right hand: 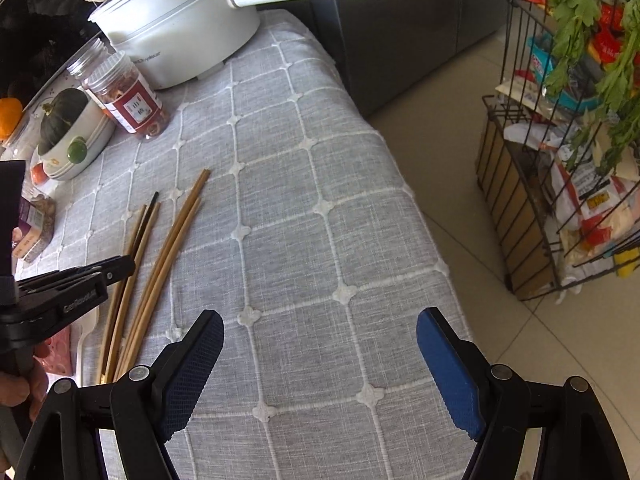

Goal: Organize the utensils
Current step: 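Close the left gripper on another wooden chopstick on the table, then lift the wooden chopstick with the left gripper while the right gripper grasps another wooden chopstick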

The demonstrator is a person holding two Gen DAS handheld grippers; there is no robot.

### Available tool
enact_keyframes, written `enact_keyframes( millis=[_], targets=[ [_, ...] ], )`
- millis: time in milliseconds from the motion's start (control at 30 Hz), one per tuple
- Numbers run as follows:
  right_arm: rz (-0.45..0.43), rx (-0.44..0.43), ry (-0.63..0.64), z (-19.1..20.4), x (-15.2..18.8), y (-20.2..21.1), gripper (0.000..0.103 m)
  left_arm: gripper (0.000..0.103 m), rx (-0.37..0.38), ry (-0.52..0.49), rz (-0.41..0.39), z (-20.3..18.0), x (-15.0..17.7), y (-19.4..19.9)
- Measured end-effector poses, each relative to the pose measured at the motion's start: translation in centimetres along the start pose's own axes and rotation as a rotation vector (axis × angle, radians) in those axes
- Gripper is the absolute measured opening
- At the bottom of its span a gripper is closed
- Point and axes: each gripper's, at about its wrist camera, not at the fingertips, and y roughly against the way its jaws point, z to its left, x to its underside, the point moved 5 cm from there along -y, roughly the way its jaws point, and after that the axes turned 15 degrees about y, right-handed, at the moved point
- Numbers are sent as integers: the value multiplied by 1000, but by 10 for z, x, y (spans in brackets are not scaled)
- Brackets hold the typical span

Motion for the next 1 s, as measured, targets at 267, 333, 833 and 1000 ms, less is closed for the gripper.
enact_keyframes(
  millis=[267,333,833,1000],
  targets=[
    [0,-10,0,0,0,1,84,7,-50,7,13,2,-7,-20],
    [1,-10,-2,-1,0,1,84,8,-54,4,22,1,-9,-22],
    [-19,8,9,12,-3,6,84,6,33,-144,-174,-10,31,76],
    [-25,7,44,31,-3,8,84,6,102,-158,-300,4,63,142]
  ],
)
